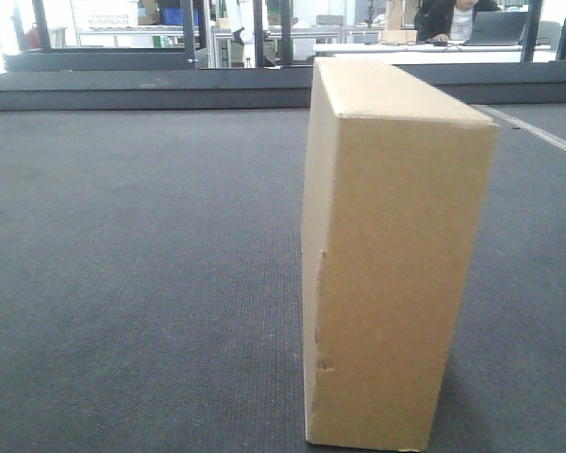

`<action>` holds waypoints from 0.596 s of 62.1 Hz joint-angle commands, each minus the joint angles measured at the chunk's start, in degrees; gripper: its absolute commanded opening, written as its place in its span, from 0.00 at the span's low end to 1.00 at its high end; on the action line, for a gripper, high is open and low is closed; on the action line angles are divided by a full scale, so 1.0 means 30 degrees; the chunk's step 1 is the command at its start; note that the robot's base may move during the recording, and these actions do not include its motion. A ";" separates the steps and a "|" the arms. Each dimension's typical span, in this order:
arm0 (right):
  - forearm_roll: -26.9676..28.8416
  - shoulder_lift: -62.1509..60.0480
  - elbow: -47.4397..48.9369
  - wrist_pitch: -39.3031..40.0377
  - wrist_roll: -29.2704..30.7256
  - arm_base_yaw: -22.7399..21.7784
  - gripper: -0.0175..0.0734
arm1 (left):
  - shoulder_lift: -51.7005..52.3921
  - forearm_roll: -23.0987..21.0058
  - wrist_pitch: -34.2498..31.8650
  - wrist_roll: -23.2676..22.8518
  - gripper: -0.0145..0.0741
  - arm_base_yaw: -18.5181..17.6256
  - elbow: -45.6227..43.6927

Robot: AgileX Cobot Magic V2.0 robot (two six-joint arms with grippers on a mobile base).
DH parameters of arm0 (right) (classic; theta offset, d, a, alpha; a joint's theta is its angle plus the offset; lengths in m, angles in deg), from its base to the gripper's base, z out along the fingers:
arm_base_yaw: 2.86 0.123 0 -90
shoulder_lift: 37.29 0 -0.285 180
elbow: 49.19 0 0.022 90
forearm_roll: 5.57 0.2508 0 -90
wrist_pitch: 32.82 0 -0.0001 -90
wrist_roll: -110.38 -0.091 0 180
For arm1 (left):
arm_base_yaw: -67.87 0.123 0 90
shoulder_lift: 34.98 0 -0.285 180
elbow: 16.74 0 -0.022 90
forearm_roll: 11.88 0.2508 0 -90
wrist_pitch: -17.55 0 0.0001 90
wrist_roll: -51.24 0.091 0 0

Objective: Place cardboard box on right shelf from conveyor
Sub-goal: 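Move the right gripper down over the tan box's top edge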

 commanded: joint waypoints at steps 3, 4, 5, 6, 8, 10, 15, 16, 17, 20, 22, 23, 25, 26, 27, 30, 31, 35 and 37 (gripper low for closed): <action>-0.0408 0.1041 0.2569 0.0328 -0.0264 0.1592 0.89 | 0.0149 0.0025 -0.1640 -0.0091 0.03 0.0033 0.0197; -0.0408 0.1211 0.2798 0.0327 -0.0264 0.1828 0.89 | 0.0149 0.0025 -0.1640 -0.0091 0.03 0.0033 0.0197; -0.0408 0.1387 0.3021 0.0307 -0.0264 0.2064 0.89 | 0.0149 0.0025 -0.1640 -0.0091 0.03 0.0033 0.0197; -0.0408 0.1657 0.3356 0.0288 -0.0264 0.2426 0.89 | 0.0149 0.0025 -0.1640 -0.0091 0.03 0.0033 0.0197; -0.0408 0.2038 0.3808 0.0265 -0.0264 0.3044 0.89 | 0.0149 0.0025 -0.1640 -0.0091 0.03 0.0033 0.0197; -0.0408 0.2564 0.4366 0.0186 -0.0317 0.3656 0.89 | 0.0149 0.0025 -0.1640 -0.0091 0.03 0.0033 0.0197; -0.0408 0.3951 0.5616 -0.0333 -0.1243 0.4888 0.89 | 0.0149 0.0025 -0.1640 -0.0091 0.03 0.0033 0.0197; -0.0408 0.4205 0.5956 -0.0449 -0.1489 0.5093 0.89 | 0.0149 0.0025 -0.1640 -0.0091 0.03 0.0033 0.0197; -0.0429 0.4581 0.6179 -0.0637 -0.1874 0.5395 0.89 | 0.0149 0.0025 -0.1640 -0.0091 0.03 0.0033 0.0197; -0.0559 0.5447 0.7046 -0.1108 -0.2747 0.6062 0.89 | 0.0149 0.0025 -0.1640 -0.0091 0.03 0.0033 0.0197; -0.0652 0.5946 0.7478 -0.1399 -0.3317 0.6435 0.89 | 0.0149 0.0025 -0.1640 -0.0091 0.03 0.0033 0.0197; -0.0695 0.6191 0.7692 -0.1547 -0.3538 0.6707 0.89 | 0.0149 0.0025 -0.1640 -0.0091 0.03 0.0033 0.0197; -0.0847 0.6774 0.8224 -0.1898 -0.3990 0.7147 0.89 | 0.0149 0.0025 -0.1640 -0.0091 0.03 0.0033 0.0197; -0.0910 0.7000 0.8435 -0.2033 -0.4146 0.7324 0.89 | 0.0149 0.0025 -0.1640 -0.0091 0.03 0.0033 0.0197; -0.0965 0.7327 0.8648 -0.2234 -0.4288 0.7507 0.89 | 0.0149 0.0025 -0.1640 -0.0091 0.03 0.0033 0.0197; -0.1270 0.8044 0.9374 -0.2689 -0.4630 0.8141 0.89 | 0.0149 0.0025 -0.1640 -0.0091 0.03 0.0033 0.0197; -0.1393 0.8318 0.9674 -0.2869 -0.4704 0.8385 0.89 | 0.0149 0.0025 -0.1640 -0.0091 0.03 0.0033 0.0197; -0.1622 0.8958 1.0496 -0.3263 -0.4897 0.8884 0.89 | 0.0149 0.0025 -0.1640 -0.0091 0.03 0.0033 0.0197; -0.1715 0.9219 1.0799 -0.3385 -0.4994 0.9118 0.89 | 0.0149 0.0025 -0.1640 -0.0091 0.03 0.0033 0.0197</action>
